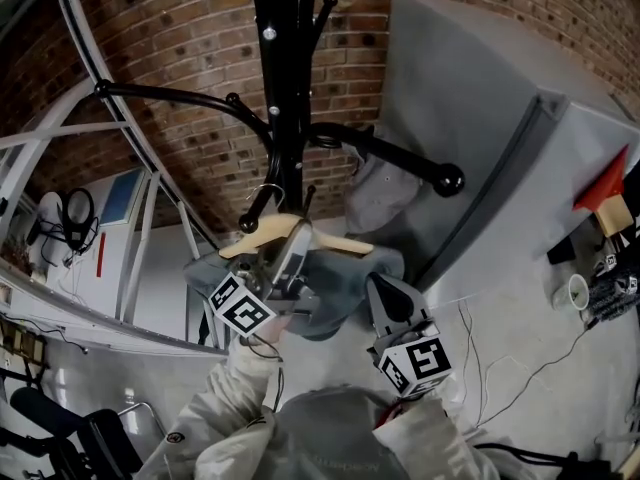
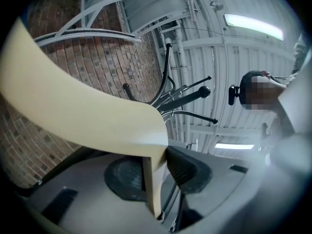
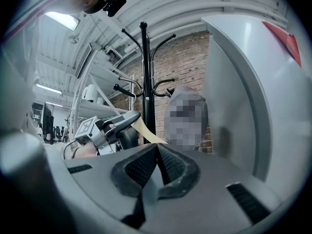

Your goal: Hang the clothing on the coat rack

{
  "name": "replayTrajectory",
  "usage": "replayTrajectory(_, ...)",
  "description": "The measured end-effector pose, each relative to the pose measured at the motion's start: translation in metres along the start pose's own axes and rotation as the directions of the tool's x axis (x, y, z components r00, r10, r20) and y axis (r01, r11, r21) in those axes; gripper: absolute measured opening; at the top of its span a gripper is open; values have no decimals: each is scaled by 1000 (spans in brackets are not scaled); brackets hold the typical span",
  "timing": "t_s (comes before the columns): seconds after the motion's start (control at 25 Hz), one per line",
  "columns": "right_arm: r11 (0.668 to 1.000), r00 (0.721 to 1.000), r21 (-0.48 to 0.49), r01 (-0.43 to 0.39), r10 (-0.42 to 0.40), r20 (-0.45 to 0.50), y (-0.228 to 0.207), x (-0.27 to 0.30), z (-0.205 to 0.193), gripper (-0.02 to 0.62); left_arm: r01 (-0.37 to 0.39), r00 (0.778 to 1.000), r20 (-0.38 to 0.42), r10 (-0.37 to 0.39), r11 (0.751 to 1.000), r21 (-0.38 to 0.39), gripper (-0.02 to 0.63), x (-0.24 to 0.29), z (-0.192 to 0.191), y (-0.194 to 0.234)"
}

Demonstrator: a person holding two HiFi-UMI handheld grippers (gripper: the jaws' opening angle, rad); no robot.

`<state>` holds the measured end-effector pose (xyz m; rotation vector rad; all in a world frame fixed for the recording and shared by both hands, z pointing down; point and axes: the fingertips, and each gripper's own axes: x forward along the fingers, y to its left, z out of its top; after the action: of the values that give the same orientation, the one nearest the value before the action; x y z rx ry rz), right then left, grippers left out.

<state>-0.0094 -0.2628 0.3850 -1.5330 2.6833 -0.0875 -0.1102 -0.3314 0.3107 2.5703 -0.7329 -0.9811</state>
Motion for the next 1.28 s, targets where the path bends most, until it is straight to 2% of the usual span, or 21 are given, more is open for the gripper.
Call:
replayTrajectory(0.16, 1000, 1000, 5, -11, 11, -28, -3, -6, -1, 25, -25, 999, 35, 26, 1000, -19, 123, -1, -1, 1)
replayTrajectory(0.4, 999, 999, 4, -49, 49, -21, -8, -14, -4, 25, -72, 994, 77, 76, 996, -52, 147, -7, -4, 1)
replayTrajectory(0.56, 998, 997, 15, -69, 69, -35, -9, -23, -9, 25, -109, 990, 82, 113, 993, -52, 163, -17, -9, 0)
replayTrajectory(0.8, 998, 997, 30, -55, 56, -45, 5, -41, -17, 25, -186, 981, 34, 190, 978, -93, 161, -48, -30, 5)
replayTrajectory(0.96, 999, 999, 34, -29, 30, -44, 30, -55, -20, 25, -203, 979, 0, 204, 975, -91, 161, -77, -31, -6)
replayTrajectory(1.08, 999, 999, 41, -14, 16, -48, 55, -64, -25, 25, -215, 976, -38, 213, 975, -62, 160, -105, -30, -17)
replayTrajectory(1.28, 999, 999, 33, -11, 13, -48, 103, -79, -33, 25, -221, 970, -100, 223, 975, 31, 127, -154, -27, -39)
